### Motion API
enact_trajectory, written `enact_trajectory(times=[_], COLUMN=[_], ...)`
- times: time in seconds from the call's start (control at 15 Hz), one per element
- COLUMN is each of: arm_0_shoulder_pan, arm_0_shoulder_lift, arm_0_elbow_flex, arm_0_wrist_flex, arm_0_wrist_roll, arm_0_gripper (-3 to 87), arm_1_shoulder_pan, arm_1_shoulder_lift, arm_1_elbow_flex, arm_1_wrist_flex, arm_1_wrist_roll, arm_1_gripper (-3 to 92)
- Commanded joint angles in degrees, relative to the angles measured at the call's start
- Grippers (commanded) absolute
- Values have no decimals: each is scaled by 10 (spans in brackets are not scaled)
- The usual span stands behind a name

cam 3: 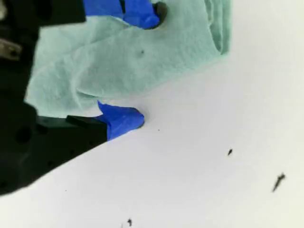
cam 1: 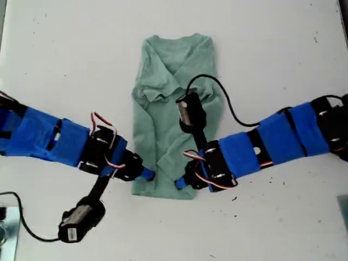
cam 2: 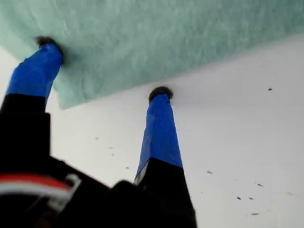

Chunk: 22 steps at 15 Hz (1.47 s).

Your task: Fold t shirt

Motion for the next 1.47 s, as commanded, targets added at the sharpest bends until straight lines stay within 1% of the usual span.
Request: enact_trajectory(times=[0.0,0.07,0.13,0.2,0.27,0.33,0.4,0.47,0.53,0.67,0.8,0.87,1.0,1.13,1.2,1.27,1.33,1.4], arm_0_shoulder_pan=[3,7,14,24,29,40,57,71,84,98,89,74,25,-66,-120,-173,-208,-231], arm_0_shoulder_lift=[-132,-201,-228,-236,-235,-226,-195,-155,-114,-62,-48,-46,12,99,127,137,135,134], arm_0_elbow_flex=[-148,-217,-236,-239,-243,-269,-286,-286,-286,-286,-285,-284,-267,-229,-207,-187,-177,-164], arm_0_wrist_flex=[28,80,95,92,98,123,124,106,79,25,5,3,10,35,40,41,41,40], arm_0_wrist_roll=[3,-5,-3,12,18,18,32,35,48,82,97,108,127,159,187,207,222,229], arm_0_gripper=[272,202,35,-1,-2,-2,-2,-2,-2,-2,-2,-2,-2,-2,-2,-2,-2,-2], arm_1_shoulder_pan=[4,3,-2,-8,-14,-20,-26,-33,-43,-59,-41,-18,54,150,200,241,265,274], arm_1_shoulder_lift=[-47,-73,-90,-94,-93,-78,-35,8,56,121,148,160,198,248,271,281,279,275], arm_1_elbow_flex=[-21,-30,-34,-34,-41,-51,-62,-80,-80,-76,-68,-57,-44,-5,23,56,81,89], arm_1_wrist_flex=[-18,-15,-12,-10,-11,-11,-9,5,1,-31,-51,-62,-47,-47,-54,-86,-112,-118], arm_1_wrist_roll=[14,11,13,20,12,0,-19,-37,-61,-103,-134,-153,-206,-268,-287,-309,-317,-323], arm_1_gripper=[325,252,96,-15,-14,-14,-14,-14,-14,-14,-14,-14,-14,-14,-14,-14,-15,-15])
